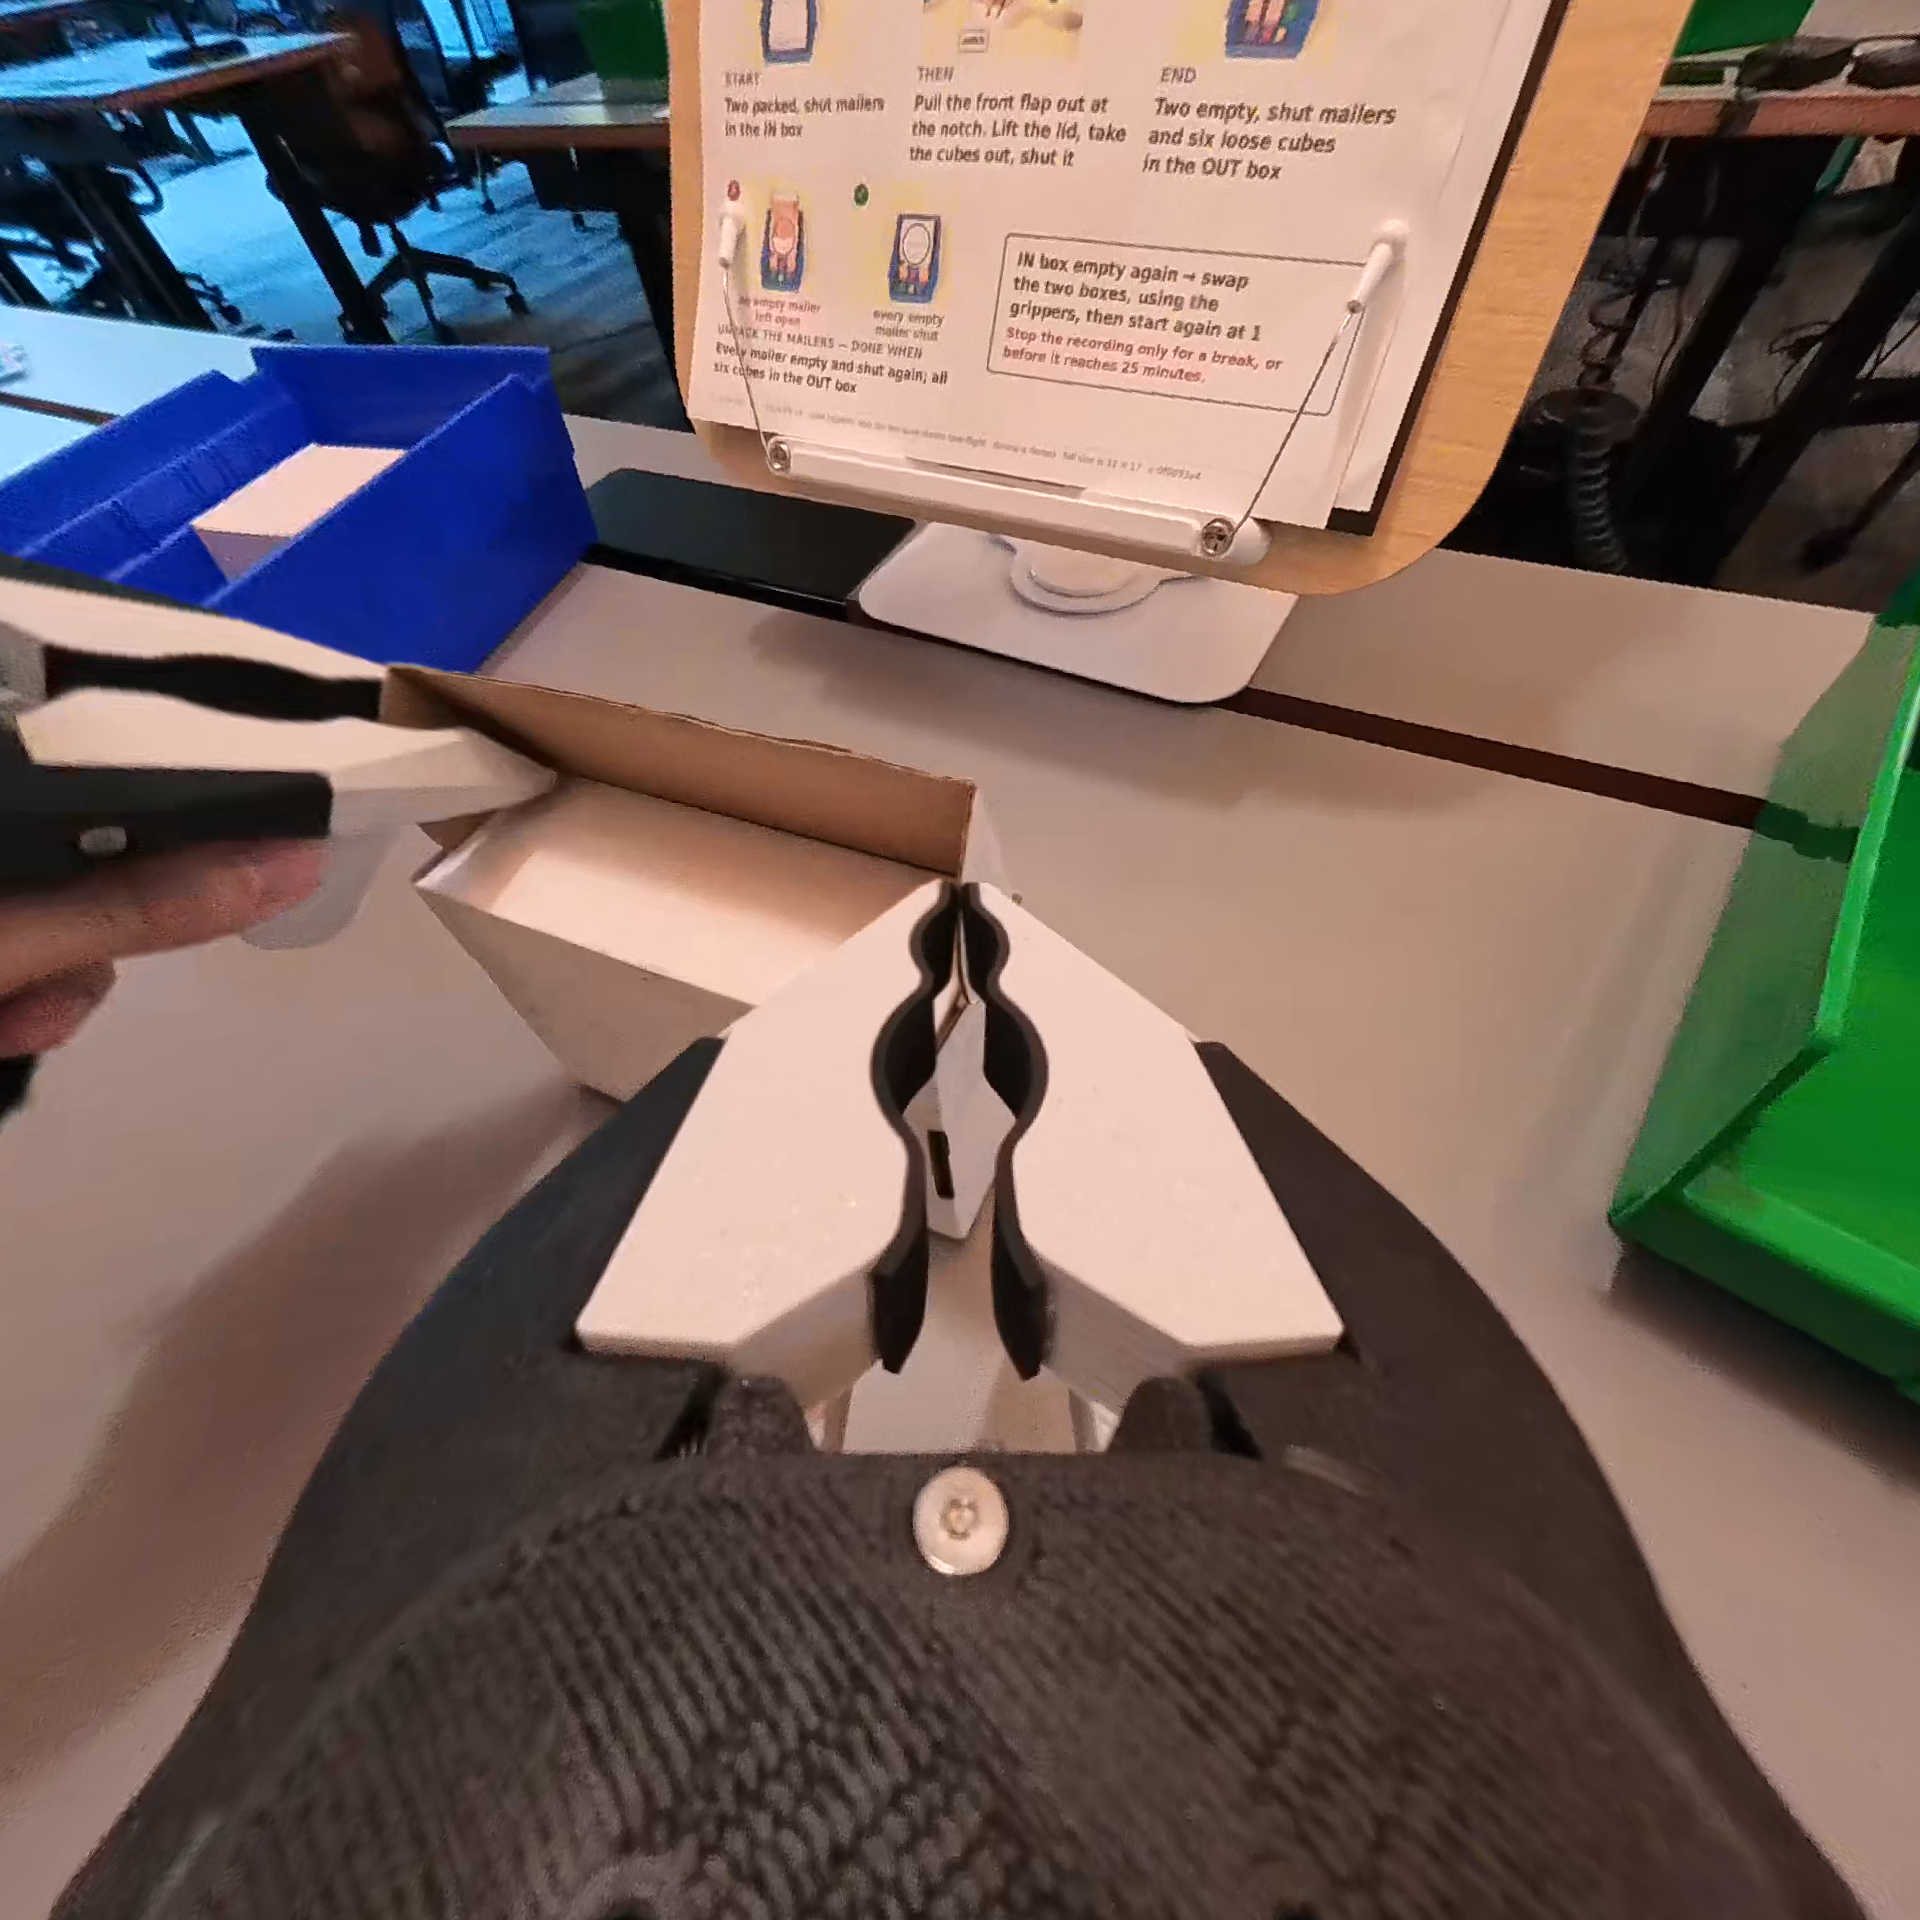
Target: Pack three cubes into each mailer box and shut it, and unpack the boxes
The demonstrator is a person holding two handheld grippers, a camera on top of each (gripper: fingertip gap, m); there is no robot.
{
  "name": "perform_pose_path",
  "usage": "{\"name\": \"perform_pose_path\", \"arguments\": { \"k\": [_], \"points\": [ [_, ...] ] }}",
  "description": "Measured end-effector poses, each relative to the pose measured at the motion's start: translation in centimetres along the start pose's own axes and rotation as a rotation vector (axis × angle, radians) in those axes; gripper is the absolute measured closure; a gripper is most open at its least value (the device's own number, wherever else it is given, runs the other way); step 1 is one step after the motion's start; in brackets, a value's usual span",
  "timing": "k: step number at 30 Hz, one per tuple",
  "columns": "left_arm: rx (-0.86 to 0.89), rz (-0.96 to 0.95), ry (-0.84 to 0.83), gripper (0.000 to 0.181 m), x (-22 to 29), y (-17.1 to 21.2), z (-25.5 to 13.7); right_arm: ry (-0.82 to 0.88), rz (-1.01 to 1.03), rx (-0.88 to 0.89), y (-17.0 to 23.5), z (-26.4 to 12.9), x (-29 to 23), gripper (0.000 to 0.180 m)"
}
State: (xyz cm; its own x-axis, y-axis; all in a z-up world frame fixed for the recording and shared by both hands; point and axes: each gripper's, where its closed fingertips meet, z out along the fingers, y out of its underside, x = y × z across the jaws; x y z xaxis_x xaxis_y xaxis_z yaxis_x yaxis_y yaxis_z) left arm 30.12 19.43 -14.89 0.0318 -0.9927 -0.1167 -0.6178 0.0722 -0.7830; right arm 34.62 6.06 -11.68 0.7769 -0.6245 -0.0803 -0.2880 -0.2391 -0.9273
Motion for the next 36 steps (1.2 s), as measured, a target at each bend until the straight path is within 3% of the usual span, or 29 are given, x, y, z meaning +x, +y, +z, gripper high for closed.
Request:
{"name": "perform_pose_path", "arguments": {
  "k": [1,5,12,21,32,36],
  "points": [
    [0.035,-0.003,-0.006,0.165,0.16,0.12,0.04,-0.005,-0.001,-0.006,0.09,0.03,0.05,0.180],
    [0.157,-0.070,-0.035,0.162,0.02,0.09,0.23,-0.007,-0.024,-0.021,0.22,-0.04,0.09,0.180],
    [0.213,-0.076,-0.113,0.164,-0.06,0.09,0.47,0.020,0.009,-0.001,-0.05,0.47,0.10,0.177],
    [0.270,-0.002,-0.197,0.164,0.19,0.40,0.01,-0.067,0.274,0.036,-0.59,0.93,-0.36,0.180],
    [0.263,0.020,-0.178,0.164,0.30,0.43,-0.09,0.088,-0.116,-0.020,-0.04,0.45,0.52,0.180],
    [0.253,0.017,-0.172,0.164,0.27,0.41,-0.07,0.026,-0.054,0.004,0.00,0.60,0.12,0.180]
  ]
}}
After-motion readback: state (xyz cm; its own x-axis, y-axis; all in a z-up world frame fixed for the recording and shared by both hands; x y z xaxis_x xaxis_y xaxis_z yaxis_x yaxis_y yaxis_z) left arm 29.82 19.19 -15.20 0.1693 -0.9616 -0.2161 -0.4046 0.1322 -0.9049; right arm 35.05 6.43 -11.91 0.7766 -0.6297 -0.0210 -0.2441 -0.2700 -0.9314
